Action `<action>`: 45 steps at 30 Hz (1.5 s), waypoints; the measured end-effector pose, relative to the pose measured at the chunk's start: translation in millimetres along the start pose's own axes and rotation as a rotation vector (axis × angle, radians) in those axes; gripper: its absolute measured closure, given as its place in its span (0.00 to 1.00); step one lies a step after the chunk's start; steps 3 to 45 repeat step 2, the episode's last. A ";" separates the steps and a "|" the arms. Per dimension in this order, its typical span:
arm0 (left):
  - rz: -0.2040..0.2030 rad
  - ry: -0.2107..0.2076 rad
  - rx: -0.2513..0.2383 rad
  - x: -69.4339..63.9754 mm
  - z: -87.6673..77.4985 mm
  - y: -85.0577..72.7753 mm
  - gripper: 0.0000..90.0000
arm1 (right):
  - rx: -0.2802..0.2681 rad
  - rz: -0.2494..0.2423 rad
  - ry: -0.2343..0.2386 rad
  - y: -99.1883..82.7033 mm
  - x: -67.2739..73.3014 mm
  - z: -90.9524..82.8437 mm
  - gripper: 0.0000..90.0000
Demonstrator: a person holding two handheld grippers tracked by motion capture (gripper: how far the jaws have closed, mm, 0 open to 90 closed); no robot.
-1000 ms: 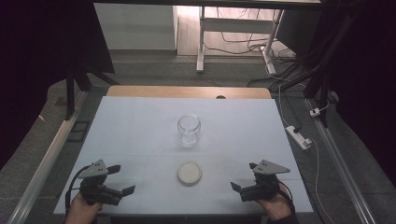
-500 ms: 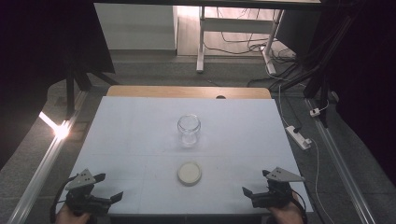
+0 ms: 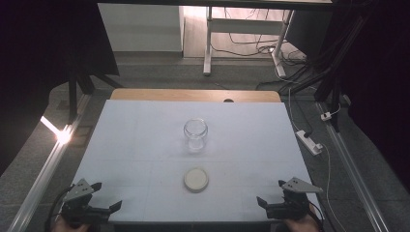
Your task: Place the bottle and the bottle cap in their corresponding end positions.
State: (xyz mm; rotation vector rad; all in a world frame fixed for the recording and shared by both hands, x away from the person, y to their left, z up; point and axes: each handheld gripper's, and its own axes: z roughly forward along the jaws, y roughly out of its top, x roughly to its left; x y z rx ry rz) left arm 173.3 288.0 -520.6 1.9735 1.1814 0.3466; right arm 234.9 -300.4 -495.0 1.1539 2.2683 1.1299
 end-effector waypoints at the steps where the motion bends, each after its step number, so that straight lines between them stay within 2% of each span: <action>1: -0.001 -0.001 -0.002 0.1 0.1 0.1 0.00 | 0.000 0.001 0.000 -0.1 -0.2 -0.1 0.00; 45: -0.001 -0.001 -0.001 0.1 0.1 0.3 0.00 | 0.001 0.001 -0.001 -0.2 -0.3 0.0 0.00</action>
